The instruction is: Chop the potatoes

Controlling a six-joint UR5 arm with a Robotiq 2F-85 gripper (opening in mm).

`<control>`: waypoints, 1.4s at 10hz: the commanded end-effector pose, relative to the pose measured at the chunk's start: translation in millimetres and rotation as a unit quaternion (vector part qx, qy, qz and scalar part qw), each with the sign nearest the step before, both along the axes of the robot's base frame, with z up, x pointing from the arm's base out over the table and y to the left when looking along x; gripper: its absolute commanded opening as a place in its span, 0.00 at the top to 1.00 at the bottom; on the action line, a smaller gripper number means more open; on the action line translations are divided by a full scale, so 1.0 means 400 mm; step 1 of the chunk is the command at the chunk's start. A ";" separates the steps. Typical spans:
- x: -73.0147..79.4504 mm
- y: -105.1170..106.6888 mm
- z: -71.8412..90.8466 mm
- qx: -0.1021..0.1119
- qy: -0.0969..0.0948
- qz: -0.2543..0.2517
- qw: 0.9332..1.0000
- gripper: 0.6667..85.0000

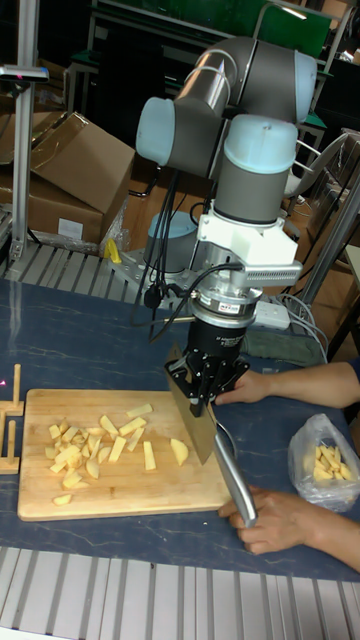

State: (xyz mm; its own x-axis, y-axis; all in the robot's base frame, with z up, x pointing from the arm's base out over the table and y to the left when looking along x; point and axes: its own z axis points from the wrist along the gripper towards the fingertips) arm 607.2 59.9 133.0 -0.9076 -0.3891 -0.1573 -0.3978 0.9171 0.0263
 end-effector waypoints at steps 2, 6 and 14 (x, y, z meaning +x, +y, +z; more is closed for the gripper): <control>-0.023 0.005 -0.038 -0.001 0.004 0.011 1.000 1.00; -0.029 -0.007 -0.078 0.011 0.009 -0.024 1.000 1.00; -0.056 -0.022 -0.104 0.014 0.001 -0.021 1.000 1.00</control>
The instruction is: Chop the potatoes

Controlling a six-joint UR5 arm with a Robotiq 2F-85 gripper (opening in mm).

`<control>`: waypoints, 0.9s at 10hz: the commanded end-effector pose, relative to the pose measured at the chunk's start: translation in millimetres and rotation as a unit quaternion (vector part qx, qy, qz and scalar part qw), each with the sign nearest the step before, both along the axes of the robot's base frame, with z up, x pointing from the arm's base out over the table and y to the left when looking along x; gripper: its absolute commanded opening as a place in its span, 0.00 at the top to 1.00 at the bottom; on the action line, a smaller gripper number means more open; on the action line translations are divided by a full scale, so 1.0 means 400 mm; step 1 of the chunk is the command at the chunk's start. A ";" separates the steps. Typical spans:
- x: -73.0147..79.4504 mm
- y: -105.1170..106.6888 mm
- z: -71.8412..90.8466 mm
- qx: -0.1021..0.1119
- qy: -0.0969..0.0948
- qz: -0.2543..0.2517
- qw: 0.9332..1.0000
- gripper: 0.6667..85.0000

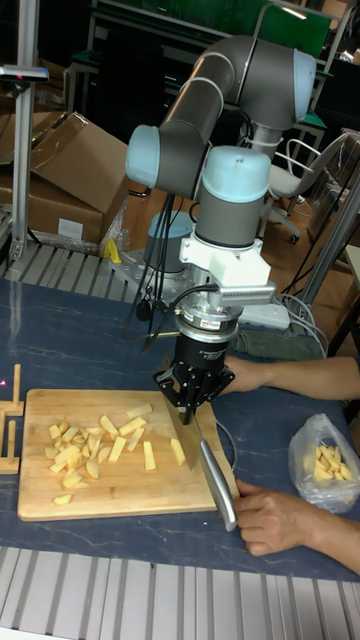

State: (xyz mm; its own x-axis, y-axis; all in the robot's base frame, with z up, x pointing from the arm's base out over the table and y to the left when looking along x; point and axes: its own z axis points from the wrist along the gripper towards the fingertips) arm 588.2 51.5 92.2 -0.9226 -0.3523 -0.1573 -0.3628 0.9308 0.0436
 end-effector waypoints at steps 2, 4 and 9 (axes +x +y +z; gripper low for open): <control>-0.014 -0.003 -0.005 0.005 -0.005 0.000 1.000 1.00; -0.013 -0.001 -0.005 0.006 -0.005 -0.001 1.000 1.00; -0.011 0.001 -0.006 0.008 -0.007 0.000 1.000 1.00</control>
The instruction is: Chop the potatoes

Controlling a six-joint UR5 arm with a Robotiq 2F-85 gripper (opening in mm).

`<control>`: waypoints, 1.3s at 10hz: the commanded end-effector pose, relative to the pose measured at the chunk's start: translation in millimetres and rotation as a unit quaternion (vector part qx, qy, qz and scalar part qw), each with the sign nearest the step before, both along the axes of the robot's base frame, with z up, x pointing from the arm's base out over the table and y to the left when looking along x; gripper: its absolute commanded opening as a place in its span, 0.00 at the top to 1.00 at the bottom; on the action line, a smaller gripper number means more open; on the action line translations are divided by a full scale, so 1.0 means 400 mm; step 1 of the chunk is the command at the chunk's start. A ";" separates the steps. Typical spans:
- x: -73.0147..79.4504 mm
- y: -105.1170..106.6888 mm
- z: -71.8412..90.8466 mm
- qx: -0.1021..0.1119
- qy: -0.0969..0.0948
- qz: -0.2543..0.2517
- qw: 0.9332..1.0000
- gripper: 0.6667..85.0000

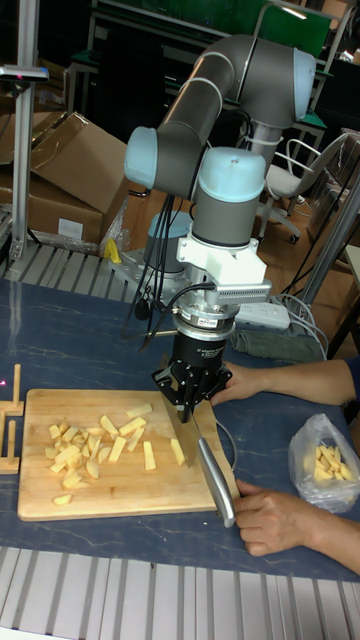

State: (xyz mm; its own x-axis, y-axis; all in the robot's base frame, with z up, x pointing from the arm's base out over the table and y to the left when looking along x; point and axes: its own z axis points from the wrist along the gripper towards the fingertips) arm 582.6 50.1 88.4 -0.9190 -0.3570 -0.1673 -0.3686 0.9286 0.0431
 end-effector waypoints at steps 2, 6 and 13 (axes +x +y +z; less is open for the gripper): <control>0.003 0.008 0.009 0.009 -0.002 -0.004 1.000 1.00; 0.005 0.002 0.017 0.008 0.000 -0.003 1.000 1.00; 0.007 -0.002 0.013 0.007 -0.001 -0.002 1.000 1.00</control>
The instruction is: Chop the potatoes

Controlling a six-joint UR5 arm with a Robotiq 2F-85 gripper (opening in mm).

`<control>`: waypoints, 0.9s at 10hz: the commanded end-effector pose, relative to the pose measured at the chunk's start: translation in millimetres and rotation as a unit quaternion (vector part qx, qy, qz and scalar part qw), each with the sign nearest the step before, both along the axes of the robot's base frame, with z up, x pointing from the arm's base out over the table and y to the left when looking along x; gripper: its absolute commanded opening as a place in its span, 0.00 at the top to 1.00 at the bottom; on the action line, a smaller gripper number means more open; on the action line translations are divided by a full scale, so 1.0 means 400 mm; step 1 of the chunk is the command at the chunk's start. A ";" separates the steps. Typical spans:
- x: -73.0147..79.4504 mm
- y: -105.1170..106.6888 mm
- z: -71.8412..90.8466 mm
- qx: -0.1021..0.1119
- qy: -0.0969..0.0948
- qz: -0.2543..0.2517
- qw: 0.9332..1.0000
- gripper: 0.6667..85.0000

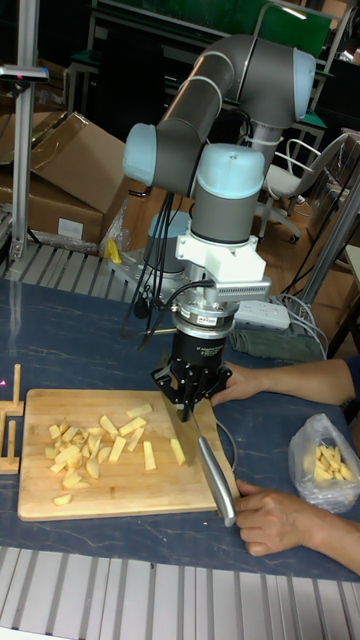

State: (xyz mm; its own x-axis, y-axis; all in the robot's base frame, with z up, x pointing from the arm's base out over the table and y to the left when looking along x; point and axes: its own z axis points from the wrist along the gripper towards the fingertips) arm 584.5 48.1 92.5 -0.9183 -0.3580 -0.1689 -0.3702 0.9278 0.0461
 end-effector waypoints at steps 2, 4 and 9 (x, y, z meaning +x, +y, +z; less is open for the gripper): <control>0.003 0.004 -0.003 0.006 -0.002 -0.003 1.000 1.00; 0.001 0.003 -0.011 0.004 -0.005 -0.005 1.000 1.00; 0.000 0.000 -0.018 0.004 -0.007 -0.003 1.000 1.00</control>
State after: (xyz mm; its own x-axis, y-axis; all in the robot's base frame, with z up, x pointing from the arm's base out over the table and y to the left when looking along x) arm 583.7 46.9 85.1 -0.9165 -0.3590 -0.1764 -0.3711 0.9277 0.0401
